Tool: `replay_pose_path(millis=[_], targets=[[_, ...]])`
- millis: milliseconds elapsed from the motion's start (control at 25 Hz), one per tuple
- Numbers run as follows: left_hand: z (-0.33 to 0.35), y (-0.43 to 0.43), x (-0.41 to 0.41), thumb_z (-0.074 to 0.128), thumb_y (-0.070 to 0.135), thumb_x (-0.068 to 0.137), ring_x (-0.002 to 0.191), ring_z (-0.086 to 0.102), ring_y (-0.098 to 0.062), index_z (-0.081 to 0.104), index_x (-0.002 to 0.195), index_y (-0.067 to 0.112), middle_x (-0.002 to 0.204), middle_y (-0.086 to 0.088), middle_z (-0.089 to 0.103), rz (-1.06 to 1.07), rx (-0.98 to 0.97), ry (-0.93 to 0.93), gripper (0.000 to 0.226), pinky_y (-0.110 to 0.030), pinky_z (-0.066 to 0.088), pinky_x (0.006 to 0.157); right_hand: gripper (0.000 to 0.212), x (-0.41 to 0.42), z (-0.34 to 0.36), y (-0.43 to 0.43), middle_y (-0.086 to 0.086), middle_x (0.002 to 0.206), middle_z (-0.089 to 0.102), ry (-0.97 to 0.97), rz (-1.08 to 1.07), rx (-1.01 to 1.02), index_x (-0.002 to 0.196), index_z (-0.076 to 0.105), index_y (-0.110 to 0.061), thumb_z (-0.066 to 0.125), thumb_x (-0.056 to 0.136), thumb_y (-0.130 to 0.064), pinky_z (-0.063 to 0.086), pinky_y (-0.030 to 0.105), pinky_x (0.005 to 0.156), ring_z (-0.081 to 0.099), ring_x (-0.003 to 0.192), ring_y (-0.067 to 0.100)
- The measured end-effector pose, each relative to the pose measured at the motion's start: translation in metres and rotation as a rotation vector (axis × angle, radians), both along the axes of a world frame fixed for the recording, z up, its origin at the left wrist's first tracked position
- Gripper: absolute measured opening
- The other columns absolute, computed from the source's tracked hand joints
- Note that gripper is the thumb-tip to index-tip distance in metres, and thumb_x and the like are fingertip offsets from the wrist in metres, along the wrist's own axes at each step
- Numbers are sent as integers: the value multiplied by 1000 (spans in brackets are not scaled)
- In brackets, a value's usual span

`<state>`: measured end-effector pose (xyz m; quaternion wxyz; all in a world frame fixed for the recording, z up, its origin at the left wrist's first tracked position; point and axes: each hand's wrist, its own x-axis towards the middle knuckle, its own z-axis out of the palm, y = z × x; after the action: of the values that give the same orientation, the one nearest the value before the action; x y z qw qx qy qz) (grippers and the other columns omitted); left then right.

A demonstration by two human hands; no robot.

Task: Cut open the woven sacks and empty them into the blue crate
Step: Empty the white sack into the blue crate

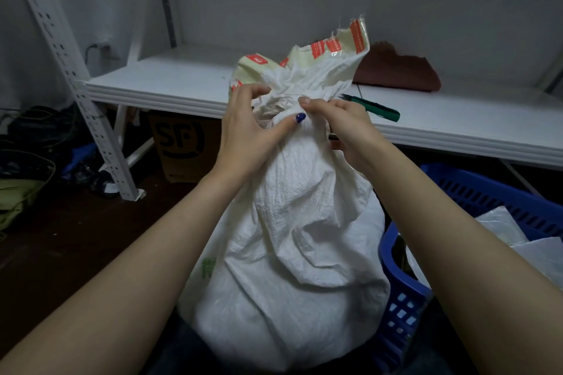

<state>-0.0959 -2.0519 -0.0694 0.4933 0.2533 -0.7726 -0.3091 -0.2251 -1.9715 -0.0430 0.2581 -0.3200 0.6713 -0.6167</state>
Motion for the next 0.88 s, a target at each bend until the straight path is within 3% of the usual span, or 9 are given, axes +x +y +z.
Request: replay_pose_path(millis=[120,200,320,480,600,720,880], targets=[[1,3,-4,74,36,76,75,52,2,56,88,15,83,9,57,20,33,90,30,-8,40,66,36,0,-1,0,3,76,56,-28,-29,-49,69,45,-17,75,77,-35,42,27,64,57,73,17],[1,5,-6,70,32,81,68,53,5,59,81,15,73,13,58,3,70,90,21,-7,40,64,34,1,-1,3,0,74,59,-42,-30,-68,67,47,-17,75,77,-33,45,25,62,60,72,15],[1,8,-8,64,31,85,69,56,7,66,82,16,73,15,62,-7,101,63,15,-6,41,65,29,0,-1,6,2,84,64,-40,-30,-69,76,53,-16,76,77,-33,49,27,64,63,77,16],[-1,8,-8,60,30,88,69,56,13,70,81,20,71,17,64,16,114,39,16,-6,40,66,33,0,-3,11,1,87,64,-13,-15,-38,90,55,-12,75,78,-34,46,17,51,63,73,12],[-1,3,-10,60,26,86,77,60,4,71,77,24,74,15,67,21,236,104,14,-18,46,79,32,-1,2,13,-4,78,59,-22,-27,-51,86,52,-14,75,78,-33,40,17,48,56,65,8],[-3,-5,-12,62,24,83,83,62,-10,68,64,29,71,10,67,-47,429,127,20,-35,49,86,35,-1,7,14,-5,73,54,-23,-35,-67,75,46,-19,77,76,-36,36,29,63,48,65,11],[-7,-10,-15,63,21,79,82,60,-14,70,57,28,66,9,65,-88,553,112,24,-36,49,82,28,-1,9,18,-10,71,63,-60,-2,-124,72,49,-21,74,79,-32,44,24,62,59,60,4]])
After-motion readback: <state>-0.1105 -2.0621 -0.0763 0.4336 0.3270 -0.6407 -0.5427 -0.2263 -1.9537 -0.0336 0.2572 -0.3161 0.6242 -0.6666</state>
